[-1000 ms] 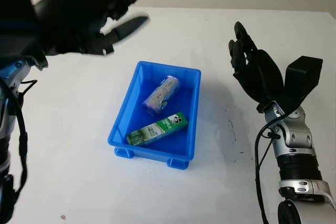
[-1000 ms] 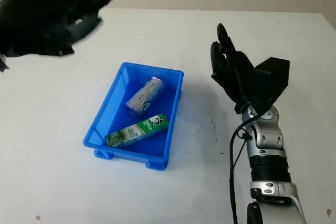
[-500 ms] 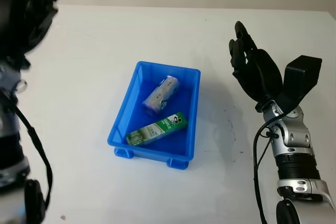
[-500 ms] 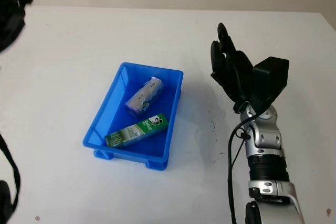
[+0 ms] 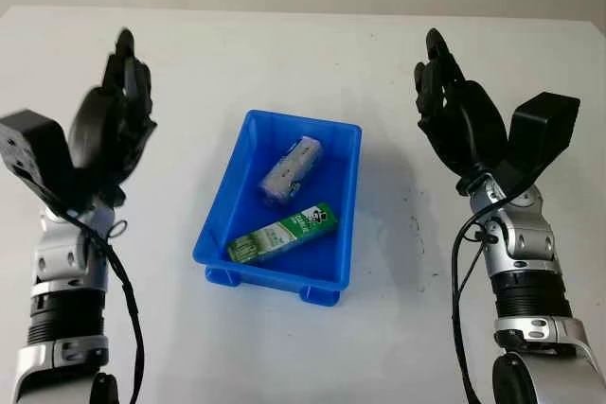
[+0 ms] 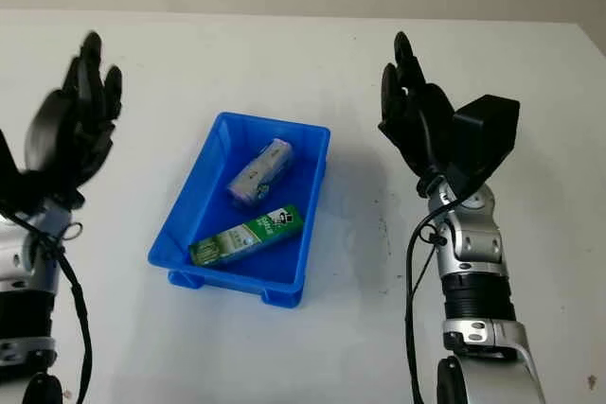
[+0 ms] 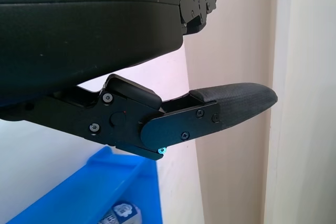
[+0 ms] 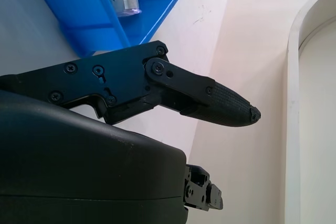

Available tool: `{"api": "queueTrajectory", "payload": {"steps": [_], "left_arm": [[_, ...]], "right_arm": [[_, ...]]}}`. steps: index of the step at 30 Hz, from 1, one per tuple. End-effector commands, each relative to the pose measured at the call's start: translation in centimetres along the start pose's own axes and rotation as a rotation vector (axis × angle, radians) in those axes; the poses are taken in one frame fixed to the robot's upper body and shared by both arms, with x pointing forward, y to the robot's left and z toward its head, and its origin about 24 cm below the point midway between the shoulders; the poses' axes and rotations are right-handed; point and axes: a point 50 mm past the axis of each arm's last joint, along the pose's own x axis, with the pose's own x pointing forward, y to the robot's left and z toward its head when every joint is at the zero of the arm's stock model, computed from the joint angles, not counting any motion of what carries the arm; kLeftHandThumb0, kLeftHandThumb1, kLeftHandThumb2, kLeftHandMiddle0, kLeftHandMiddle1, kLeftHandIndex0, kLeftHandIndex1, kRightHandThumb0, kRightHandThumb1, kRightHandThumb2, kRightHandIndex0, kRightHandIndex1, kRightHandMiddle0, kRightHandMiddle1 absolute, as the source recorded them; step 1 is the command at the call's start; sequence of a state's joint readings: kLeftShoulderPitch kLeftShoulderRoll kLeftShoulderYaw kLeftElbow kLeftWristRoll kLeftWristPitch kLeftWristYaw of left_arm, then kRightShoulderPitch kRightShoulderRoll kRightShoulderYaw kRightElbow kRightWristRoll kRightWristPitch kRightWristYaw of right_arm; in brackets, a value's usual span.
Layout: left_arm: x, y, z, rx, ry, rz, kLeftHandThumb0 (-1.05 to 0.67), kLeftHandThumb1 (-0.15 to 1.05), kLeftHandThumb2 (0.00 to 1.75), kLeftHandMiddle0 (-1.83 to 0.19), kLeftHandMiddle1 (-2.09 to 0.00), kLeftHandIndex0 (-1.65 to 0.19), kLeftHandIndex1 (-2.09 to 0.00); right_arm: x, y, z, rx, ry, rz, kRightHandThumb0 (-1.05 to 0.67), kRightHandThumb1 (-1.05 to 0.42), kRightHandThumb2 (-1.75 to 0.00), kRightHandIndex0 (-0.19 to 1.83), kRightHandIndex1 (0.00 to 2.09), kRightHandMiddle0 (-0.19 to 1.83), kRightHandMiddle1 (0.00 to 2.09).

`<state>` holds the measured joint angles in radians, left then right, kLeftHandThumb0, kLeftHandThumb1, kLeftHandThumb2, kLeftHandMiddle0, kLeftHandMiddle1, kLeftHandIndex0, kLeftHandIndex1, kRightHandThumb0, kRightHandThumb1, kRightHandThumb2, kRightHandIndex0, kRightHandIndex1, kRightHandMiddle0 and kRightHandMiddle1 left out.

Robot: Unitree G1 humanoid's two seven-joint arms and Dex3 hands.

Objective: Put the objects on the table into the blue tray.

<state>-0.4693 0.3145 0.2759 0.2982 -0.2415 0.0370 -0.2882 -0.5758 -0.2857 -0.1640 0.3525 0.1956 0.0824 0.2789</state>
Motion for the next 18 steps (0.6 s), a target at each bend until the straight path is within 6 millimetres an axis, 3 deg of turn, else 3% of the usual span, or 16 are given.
{"api": "queueTrajectory", "payload": {"steps": [1, 18], "left_arm": [[-0.17, -0.44, -0.57, -0.004, 0.007, -0.005, -0.85, 1.05, 0.7, 0.19, 0.0, 0.19, 0.0], [-0.2, -1.39, -0.52, -0.01, -0.024, -0.005, -0.85, 1.05, 0.7, 0.19, 0.0, 0.19, 0.0]], "right_arm": [[0.39, 0.16, 0.74, -0.007, -0.032, 0.004, -0.73, -1.05, -0.77, -0.19, 0.0, -0.19, 0.0], [-0.04, 0.2, 0.5, 0.004, -0.023, 0.005, -0.71, -1.05, -0.77, -0.19, 0.0, -0.19, 0.0]]}}
